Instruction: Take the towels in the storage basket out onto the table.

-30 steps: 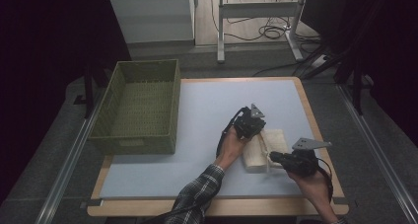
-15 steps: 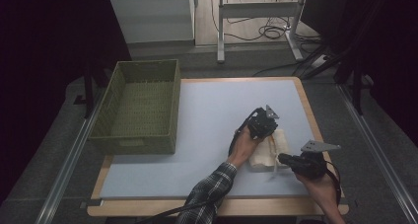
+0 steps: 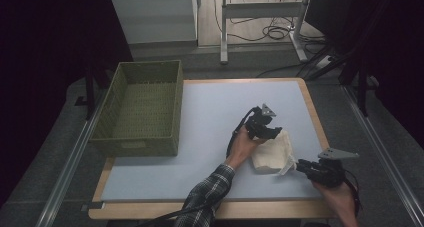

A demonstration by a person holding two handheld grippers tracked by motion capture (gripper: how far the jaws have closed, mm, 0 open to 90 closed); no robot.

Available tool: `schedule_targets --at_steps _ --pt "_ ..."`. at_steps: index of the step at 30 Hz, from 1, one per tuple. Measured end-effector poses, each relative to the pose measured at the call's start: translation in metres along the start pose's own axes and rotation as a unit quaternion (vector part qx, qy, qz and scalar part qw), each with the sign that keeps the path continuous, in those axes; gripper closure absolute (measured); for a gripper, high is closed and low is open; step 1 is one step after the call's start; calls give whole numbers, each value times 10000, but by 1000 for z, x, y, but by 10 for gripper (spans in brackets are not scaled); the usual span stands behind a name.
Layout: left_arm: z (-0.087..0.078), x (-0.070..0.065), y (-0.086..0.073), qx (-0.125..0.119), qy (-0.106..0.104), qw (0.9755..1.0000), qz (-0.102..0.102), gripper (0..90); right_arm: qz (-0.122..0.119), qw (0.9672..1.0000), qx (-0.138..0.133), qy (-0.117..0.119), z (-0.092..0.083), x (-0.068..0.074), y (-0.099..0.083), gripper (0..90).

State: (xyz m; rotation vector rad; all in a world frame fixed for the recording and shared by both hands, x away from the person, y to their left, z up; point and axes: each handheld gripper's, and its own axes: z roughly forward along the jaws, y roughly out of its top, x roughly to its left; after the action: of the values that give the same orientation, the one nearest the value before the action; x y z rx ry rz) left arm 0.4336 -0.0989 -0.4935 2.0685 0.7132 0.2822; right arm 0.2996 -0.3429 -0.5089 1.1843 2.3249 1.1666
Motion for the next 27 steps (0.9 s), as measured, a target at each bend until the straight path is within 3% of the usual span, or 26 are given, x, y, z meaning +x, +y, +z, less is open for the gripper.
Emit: schedule_targets --at_steps 7,12,16,18,23,27 --pt "-22 19 -11 74 279 9996 -59 396 20 9998 -103 -192 -19 -7 8 692" --pt "-33 28 -21 160 402 9991 -15 342 -38 9998 -132 -146 -7 -4 26 656" --pt "-37 33 -28 257 388 9989 -75 344 -23 9999 62 -127 11 1 34 594" --pt "-36 36 -32 342 349 9987 -122 366 -49 9994 214 -263 20 3 33 567" --pt "-31 39 -42 552 352 9976 -207 380 25 9978 448 -487 25 0 22 484" --pt "-28 42 -47 617 299 9972 -307 376 78 9971 650 -397 29 1 16 429"
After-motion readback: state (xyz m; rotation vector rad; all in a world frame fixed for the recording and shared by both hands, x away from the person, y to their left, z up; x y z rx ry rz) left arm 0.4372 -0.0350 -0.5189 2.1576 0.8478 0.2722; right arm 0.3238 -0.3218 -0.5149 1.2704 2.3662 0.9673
